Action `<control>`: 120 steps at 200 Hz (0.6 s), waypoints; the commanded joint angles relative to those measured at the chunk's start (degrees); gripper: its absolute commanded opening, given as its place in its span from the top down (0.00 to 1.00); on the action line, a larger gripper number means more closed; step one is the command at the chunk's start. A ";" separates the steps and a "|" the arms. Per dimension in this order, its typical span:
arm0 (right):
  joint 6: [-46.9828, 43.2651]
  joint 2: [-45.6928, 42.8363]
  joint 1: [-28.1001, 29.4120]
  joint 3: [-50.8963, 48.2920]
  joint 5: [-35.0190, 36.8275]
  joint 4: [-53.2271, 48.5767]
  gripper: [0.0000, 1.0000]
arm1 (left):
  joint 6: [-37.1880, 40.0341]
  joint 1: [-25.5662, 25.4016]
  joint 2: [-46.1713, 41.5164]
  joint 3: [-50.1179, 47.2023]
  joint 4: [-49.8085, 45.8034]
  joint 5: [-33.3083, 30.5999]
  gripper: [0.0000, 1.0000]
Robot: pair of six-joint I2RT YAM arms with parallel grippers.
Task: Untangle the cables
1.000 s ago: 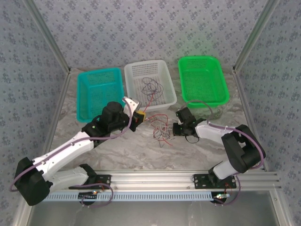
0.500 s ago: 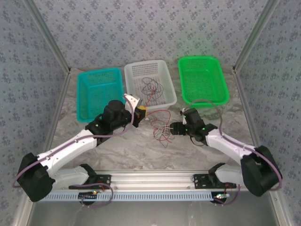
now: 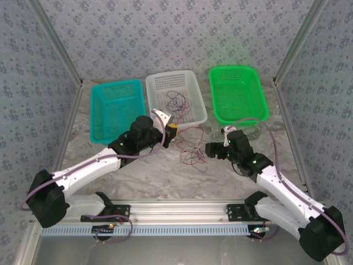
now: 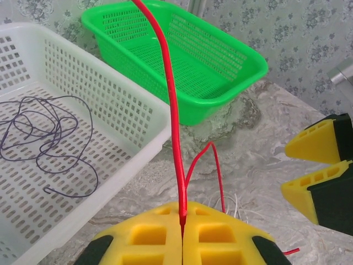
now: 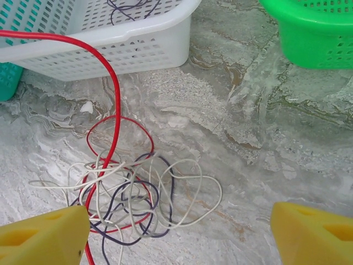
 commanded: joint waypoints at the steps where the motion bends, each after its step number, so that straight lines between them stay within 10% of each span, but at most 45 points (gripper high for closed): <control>1: -1.06 -1.53 -0.30 -0.18 1.02 -1.68 0.12 | 1.81 -1.32 0.86 3.83 2.35 -0.43 0.94; 120: 4.21 15.78 -0.38 0.32 2.99 19.04 0.11 | -1.72 -4.13 2.42 4.03 12.60 3.87 0.94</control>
